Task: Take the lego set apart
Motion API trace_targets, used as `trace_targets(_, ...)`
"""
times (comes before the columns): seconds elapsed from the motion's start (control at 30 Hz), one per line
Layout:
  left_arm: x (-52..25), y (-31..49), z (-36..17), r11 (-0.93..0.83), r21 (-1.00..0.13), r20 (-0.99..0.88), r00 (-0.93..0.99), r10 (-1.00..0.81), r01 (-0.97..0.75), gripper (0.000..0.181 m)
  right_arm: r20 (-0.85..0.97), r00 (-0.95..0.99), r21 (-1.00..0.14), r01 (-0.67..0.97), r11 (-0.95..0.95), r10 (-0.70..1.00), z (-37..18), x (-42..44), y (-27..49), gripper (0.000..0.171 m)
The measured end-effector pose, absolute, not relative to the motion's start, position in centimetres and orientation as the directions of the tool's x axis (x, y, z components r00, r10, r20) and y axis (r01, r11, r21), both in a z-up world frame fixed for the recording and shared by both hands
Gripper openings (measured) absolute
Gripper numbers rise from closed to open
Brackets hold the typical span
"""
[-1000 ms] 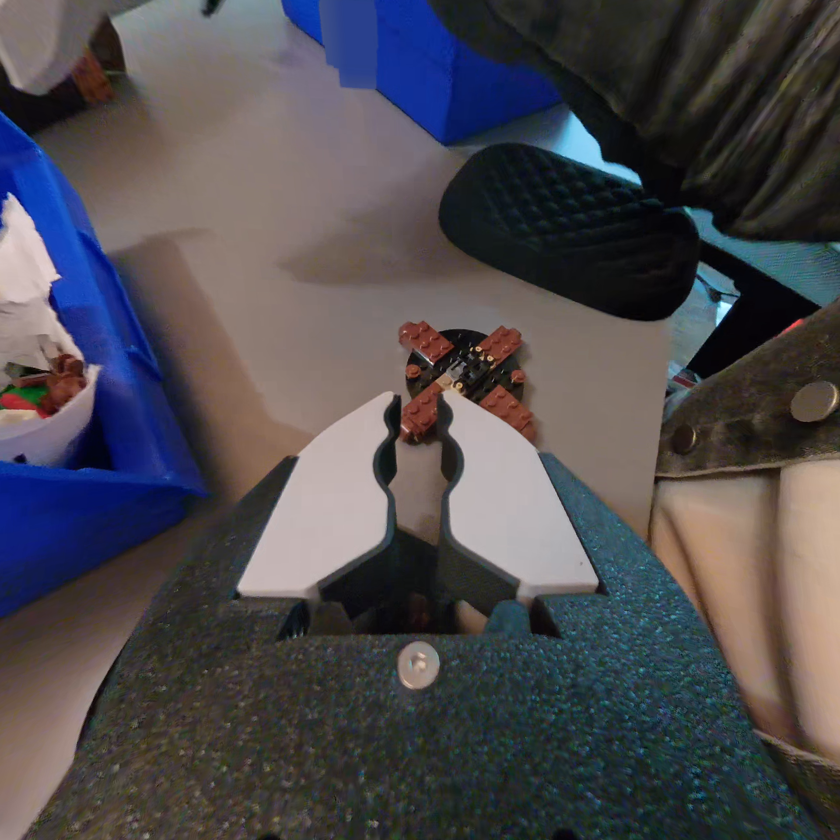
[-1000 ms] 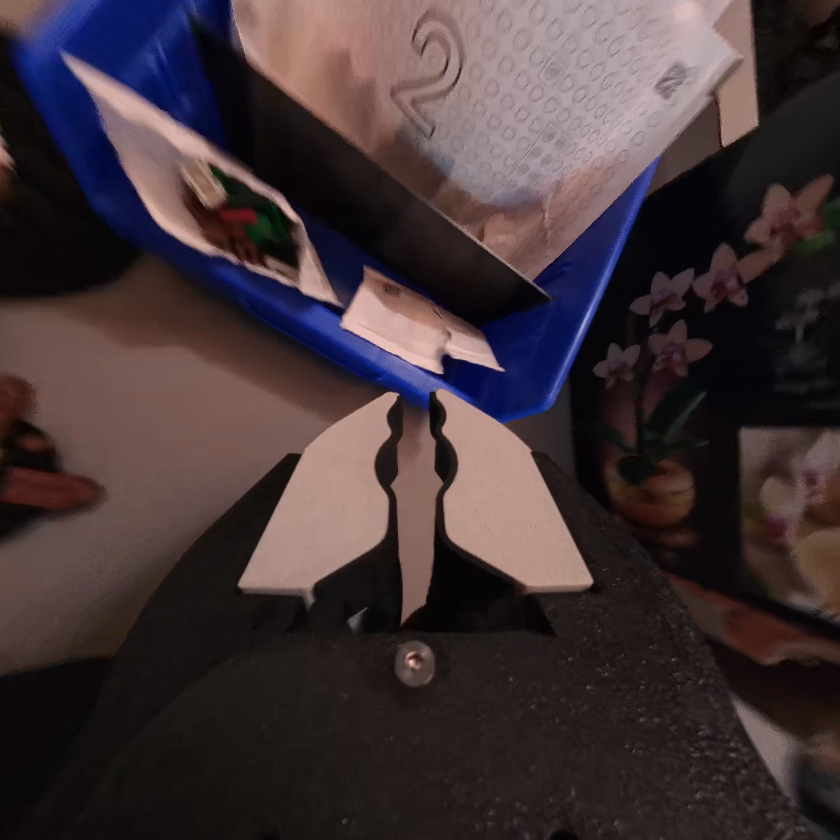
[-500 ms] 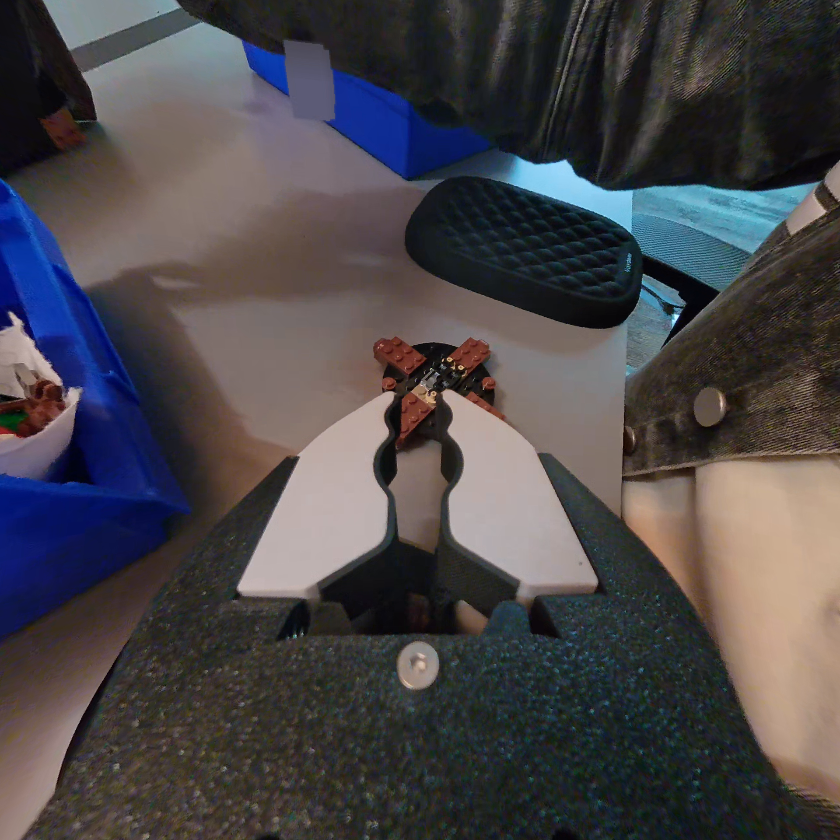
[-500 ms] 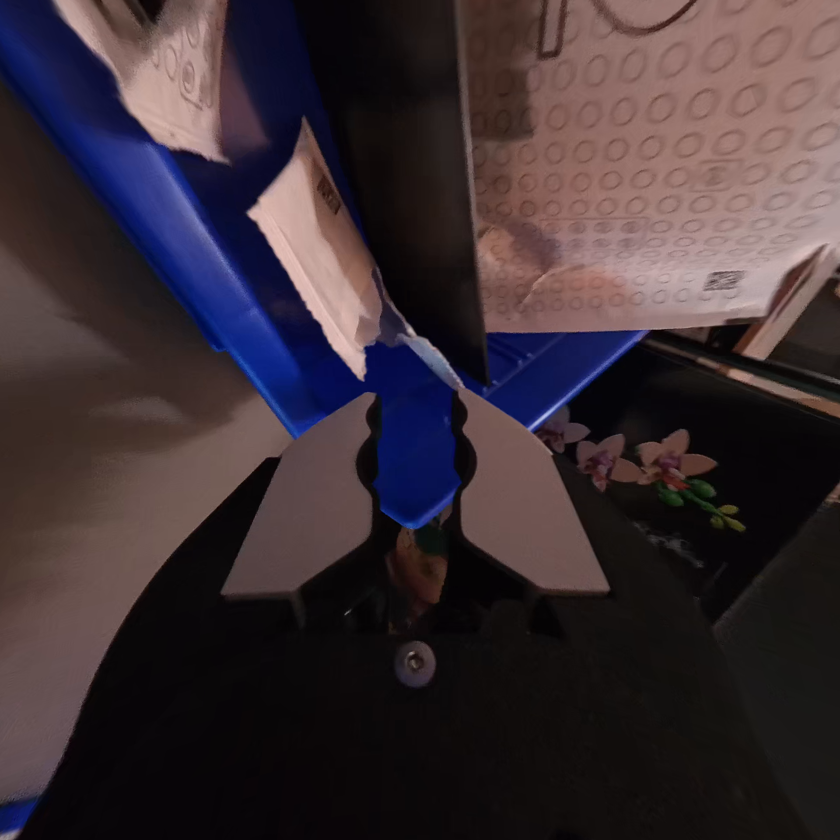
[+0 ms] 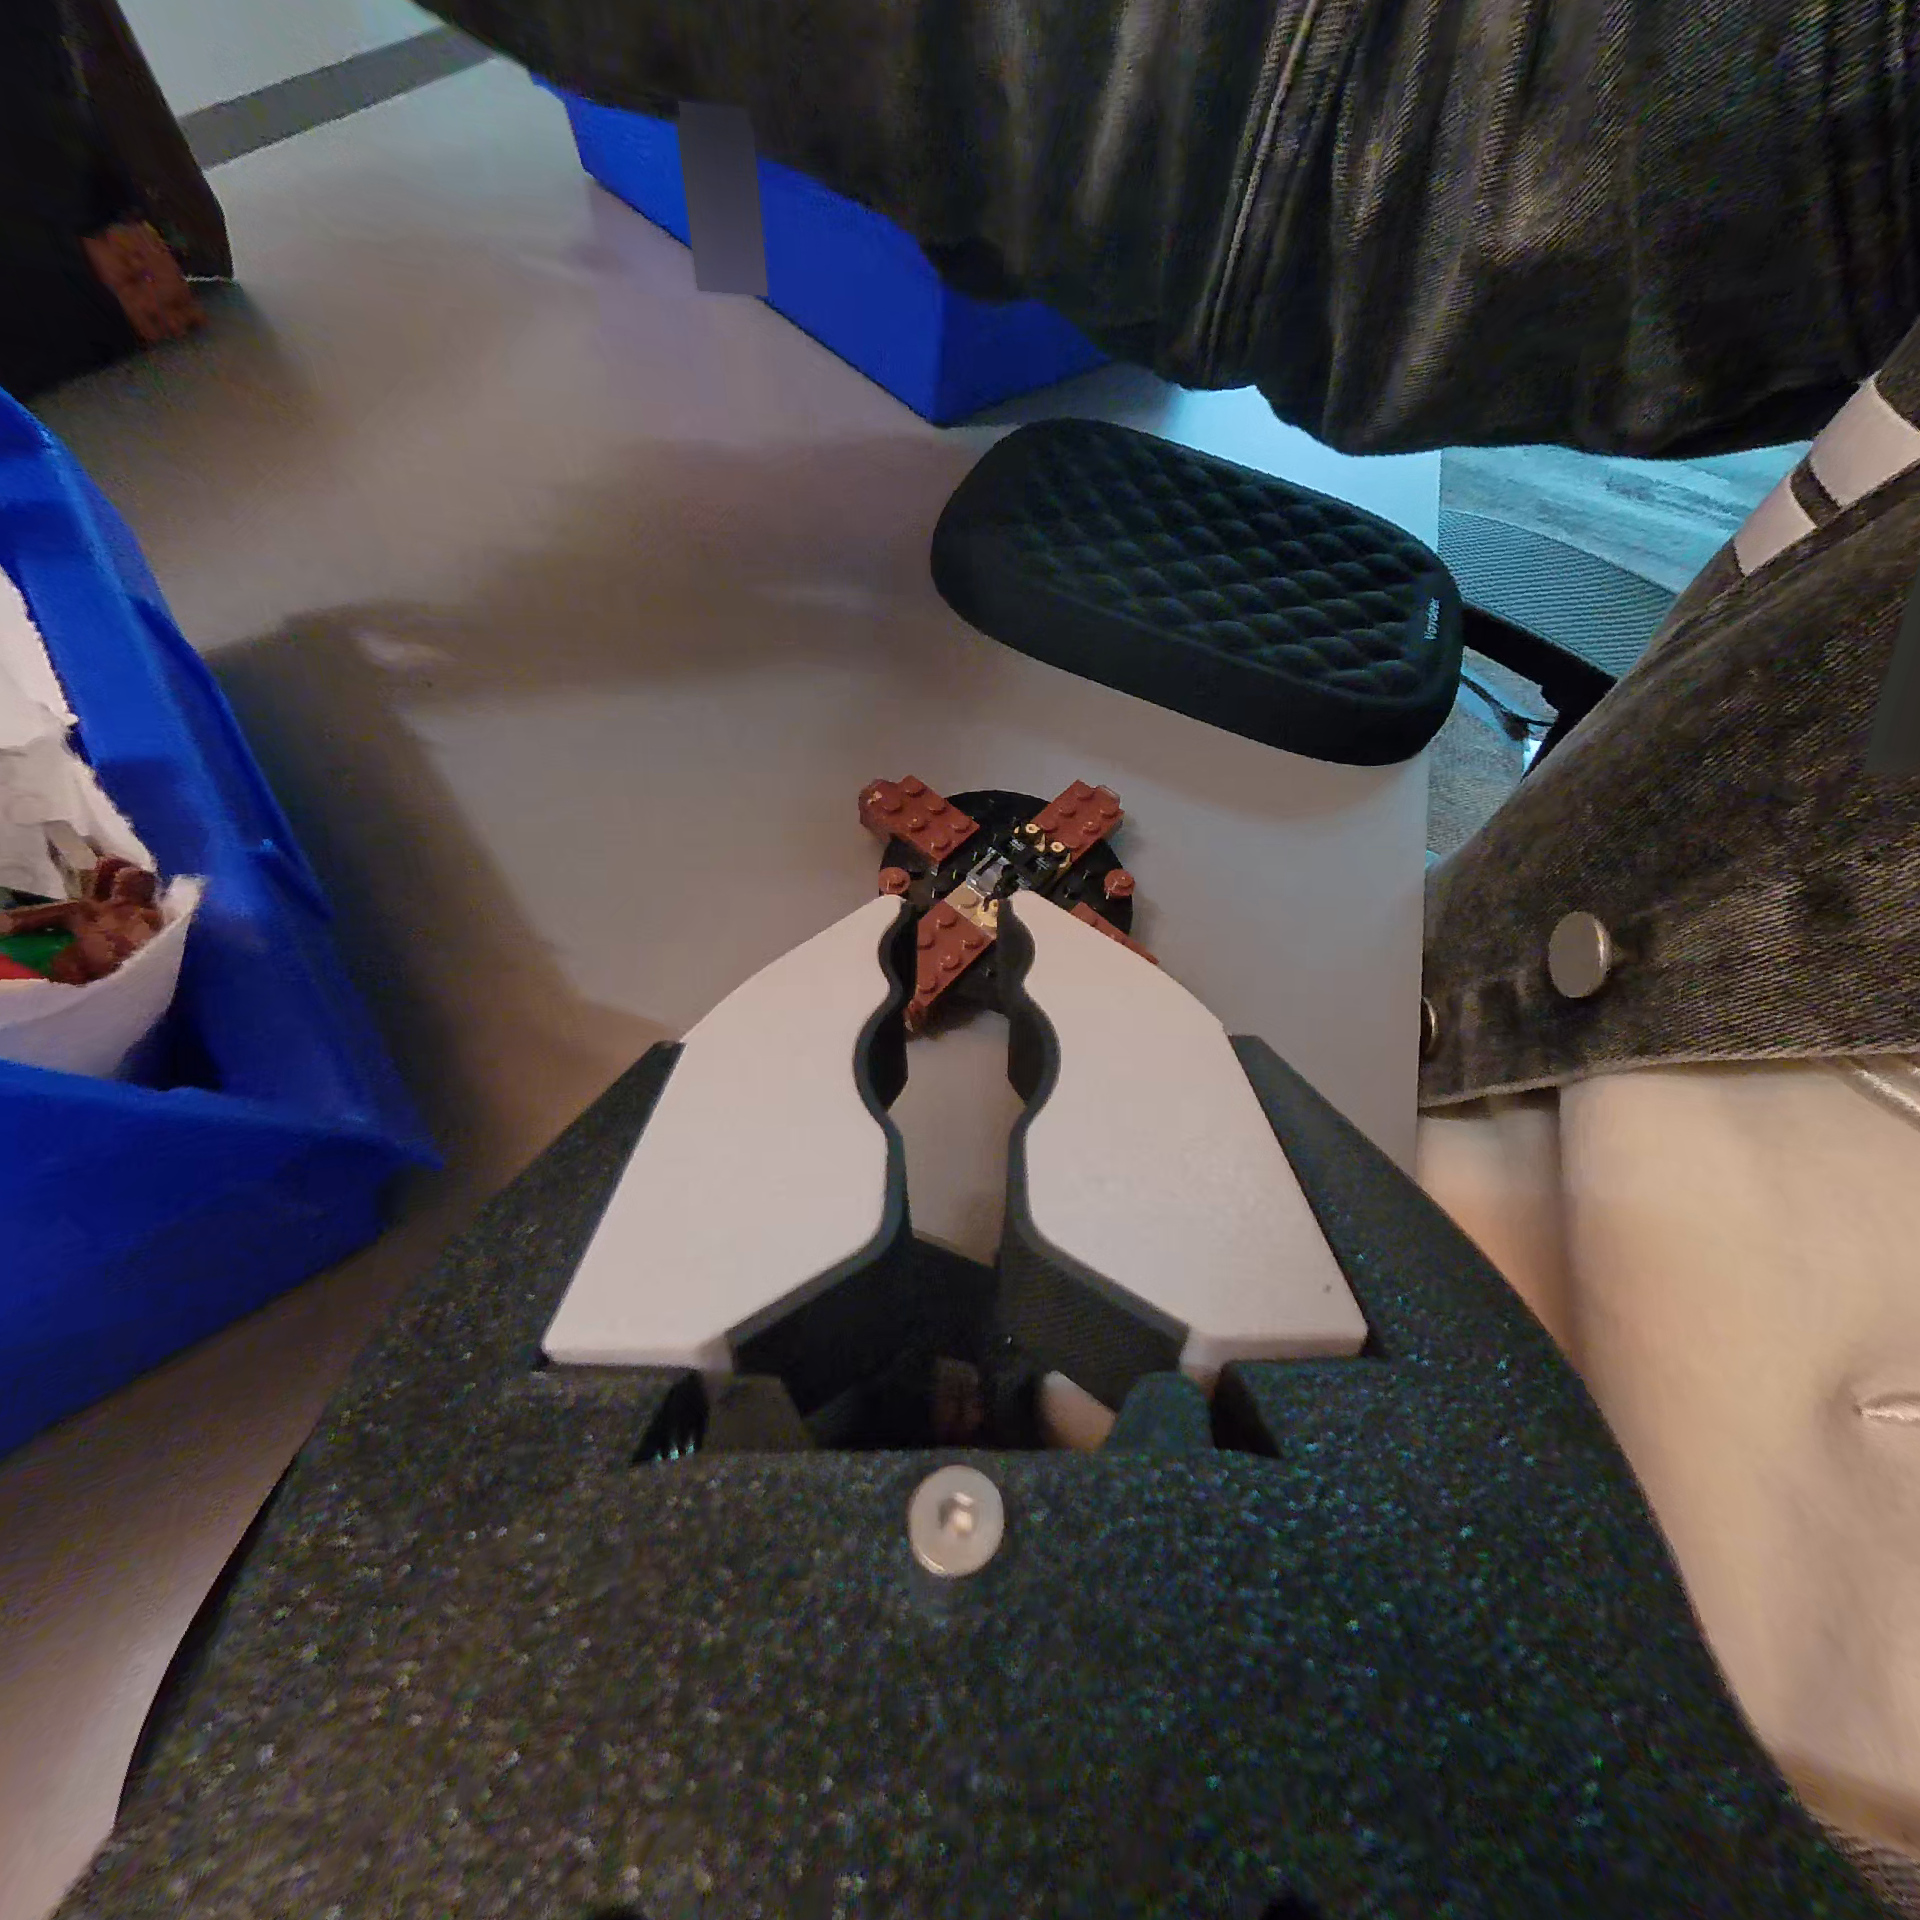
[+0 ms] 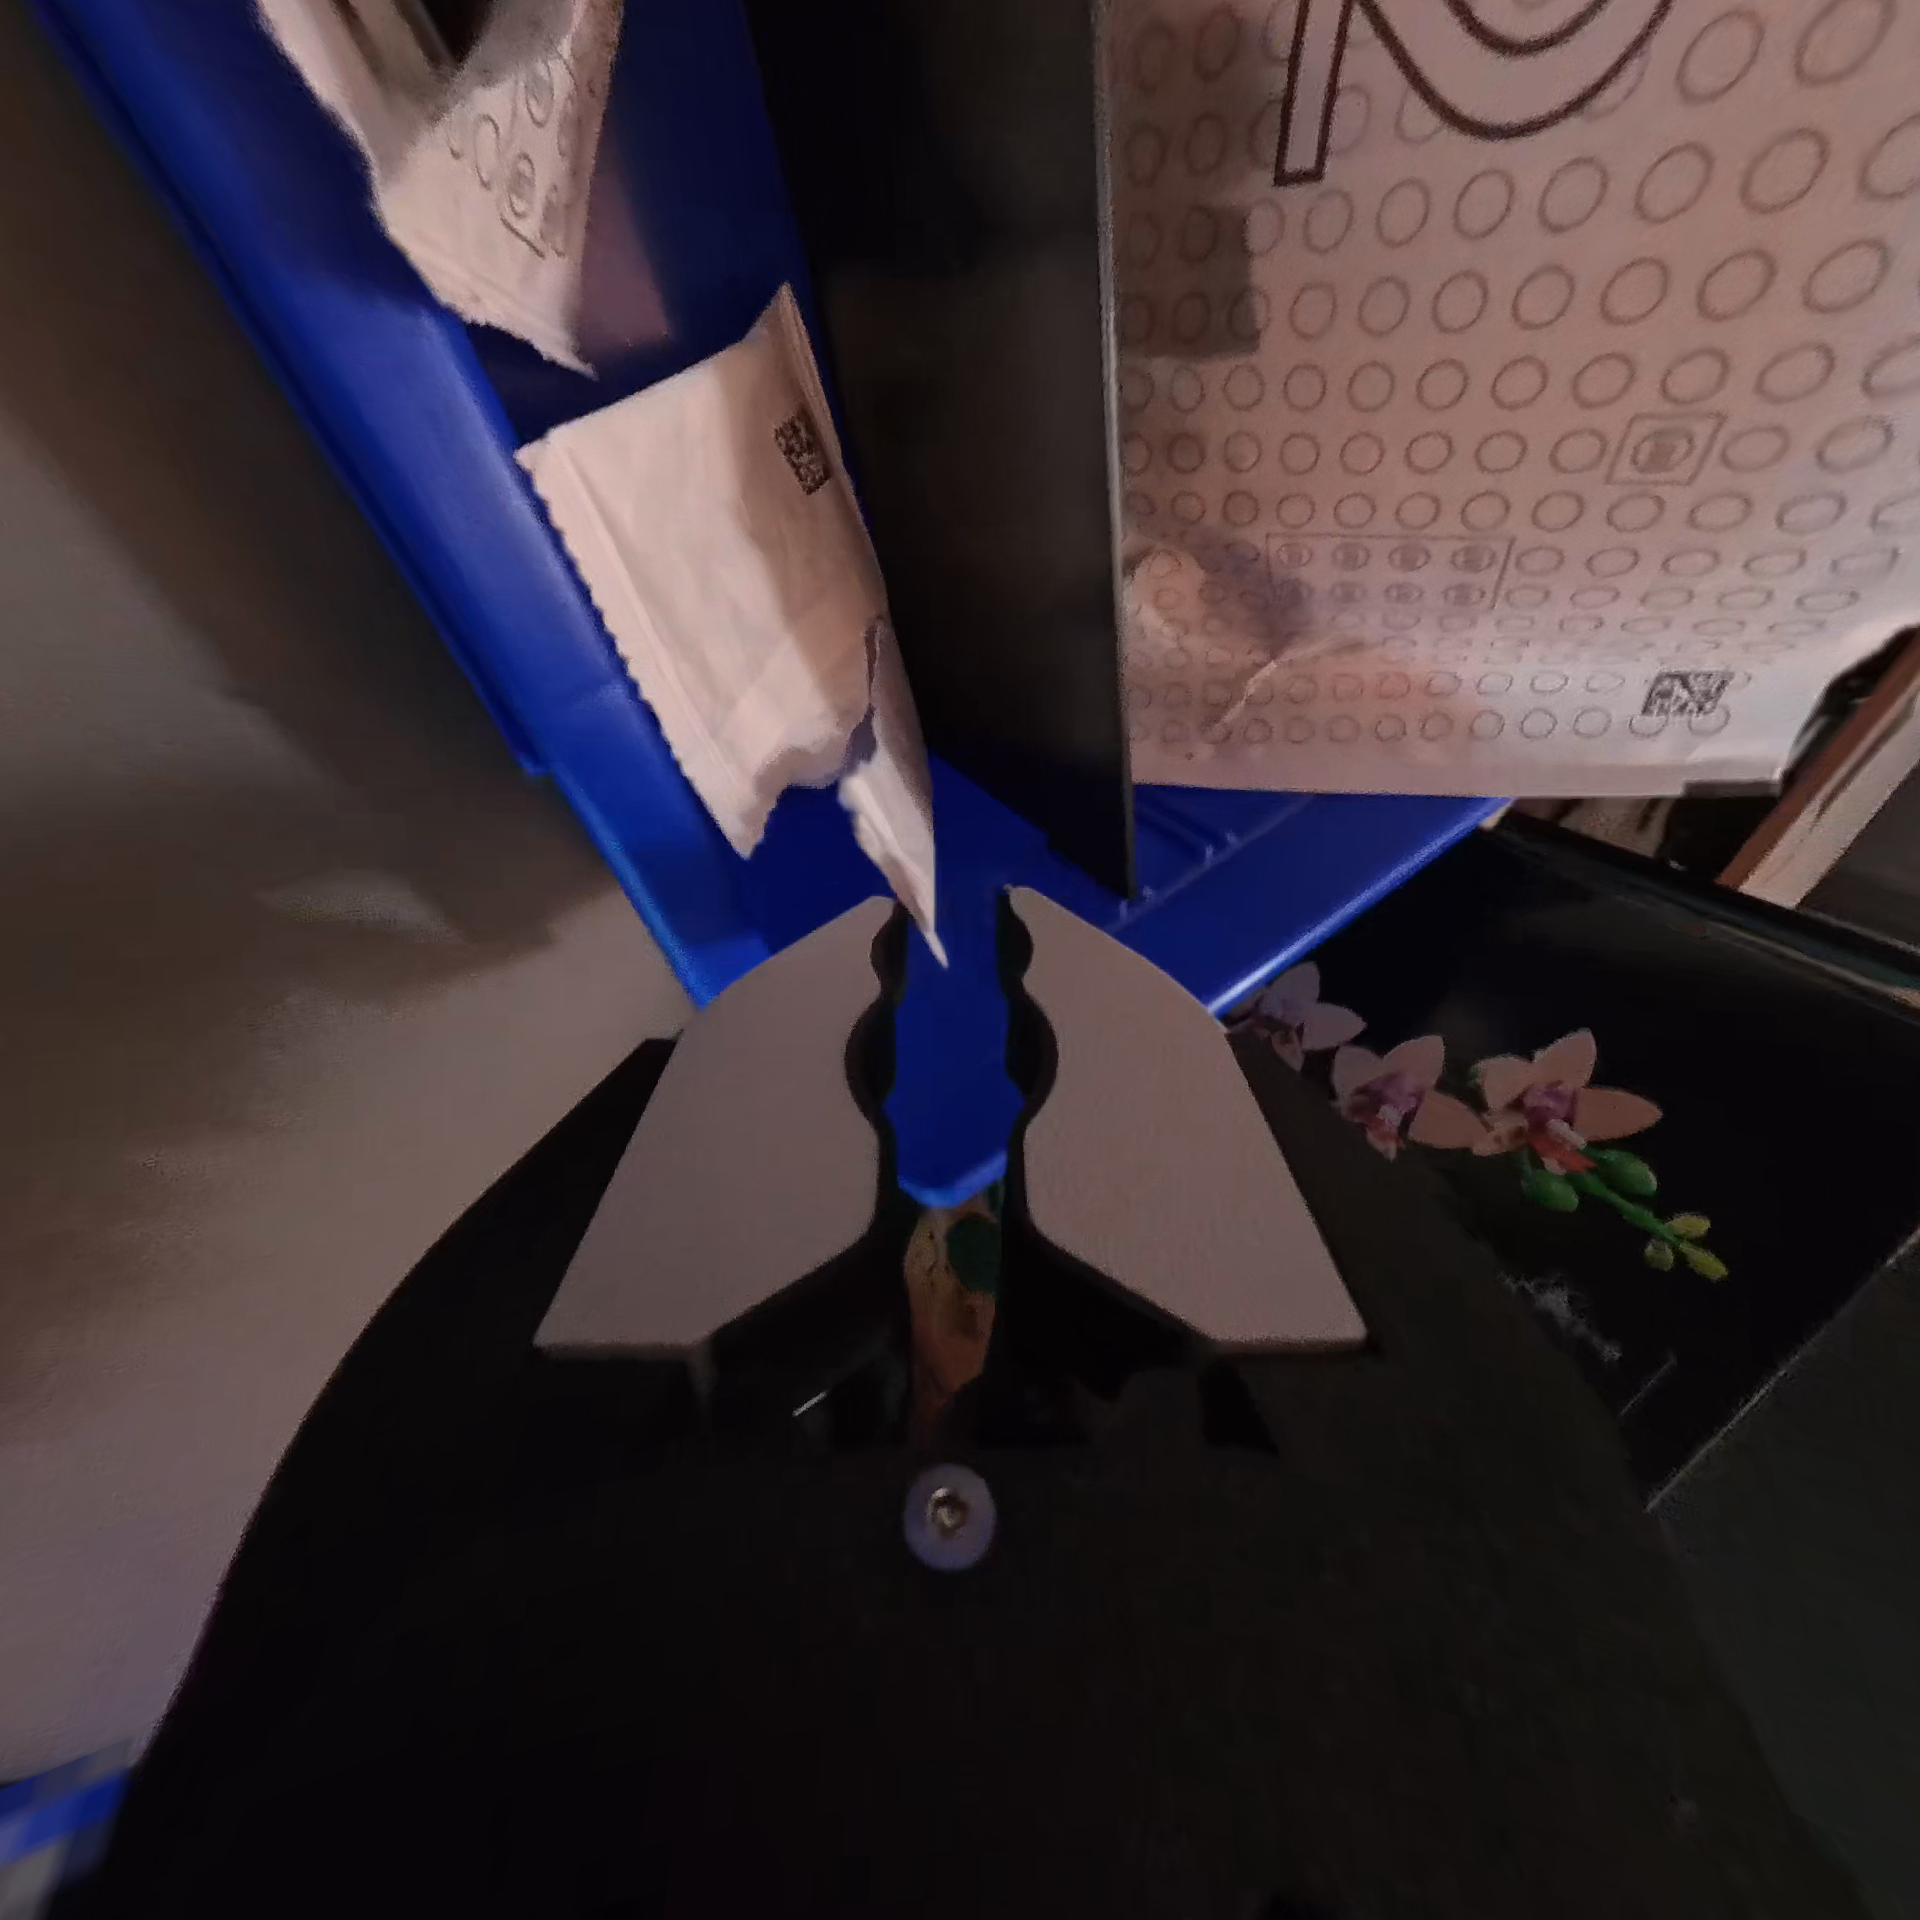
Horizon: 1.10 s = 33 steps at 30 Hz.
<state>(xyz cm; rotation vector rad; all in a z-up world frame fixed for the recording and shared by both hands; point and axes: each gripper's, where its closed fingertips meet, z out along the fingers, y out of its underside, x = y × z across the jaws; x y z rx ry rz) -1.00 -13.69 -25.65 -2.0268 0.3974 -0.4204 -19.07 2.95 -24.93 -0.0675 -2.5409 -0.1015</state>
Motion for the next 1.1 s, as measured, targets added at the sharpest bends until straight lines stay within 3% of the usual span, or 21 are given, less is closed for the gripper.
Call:
trace_targets(0.07,-1.0,-13.7,-25.7,-0.459,-0.882,0.128,0.886,-0.447,-0.104,0.014,0.529,-0.847,0.012,0.067,0.998,0.050,-24.8,-18.4,2.6,0.013)
trace_targets(0.17,-1.0,-13.7,-25.7,-0.459,-0.883,0.128,0.886,-0.447,-0.103,0.014,0.508,-0.861,0.088,0.043,0.995,-0.008,-25.7,-18.1,2.9,0.013)
trace_targets(0.3,-1.1,-13.7,-25.5,-0.446,-0.890,0.130,0.885,-0.446,-0.094,0.014,0.531,-0.847,0.104,0.030,0.994,-0.030,-26.8,-18.6,2.9,0.006)
trace_targets(0.67,-1.8,-13.4,-24.9,-0.407,-0.910,0.100,0.909,-0.406,-0.082,0.015,0.579,-0.778,-0.176,0.172,0.969,0.243,-21.4,-16.7,1.6,0.000)
trace_targets(0.77,-3.6,-12.7,-22.8,-0.273,-0.956,-0.023,0.954,-0.298,-0.108,0.025,0.599,-0.727,-0.250,0.230,0.940,0.337,-18.2,-14.5,1.3,0.000)
trace_targets(0.9,-6.8,-12.6,-18.2,-0.025,-0.966,-0.258,0.966,-0.021,-0.258,0.043,0.553,-0.704,-0.294,0.335,0.895,0.445,-15.8,-9.7,0.2,0.000)
trace_targets(1.0,-6.9,-12.2,-18.0,-0.042,-0.905,-0.425,0.904,0.049,-0.423,0.054,0.440,-0.711,-0.305,0.456,0.836,0.549,-16.0,-5.9,-1.3,0.000)
trace_targets(1.1,-6.3,-11.1,-19.9,-0.158,-0.798,-0.592,0.806,0.023,-0.582,0.059,0.352,-0.731,-0.349,0.477,0.807,0.584,-15.9,-3.0,-3.7,0.000)
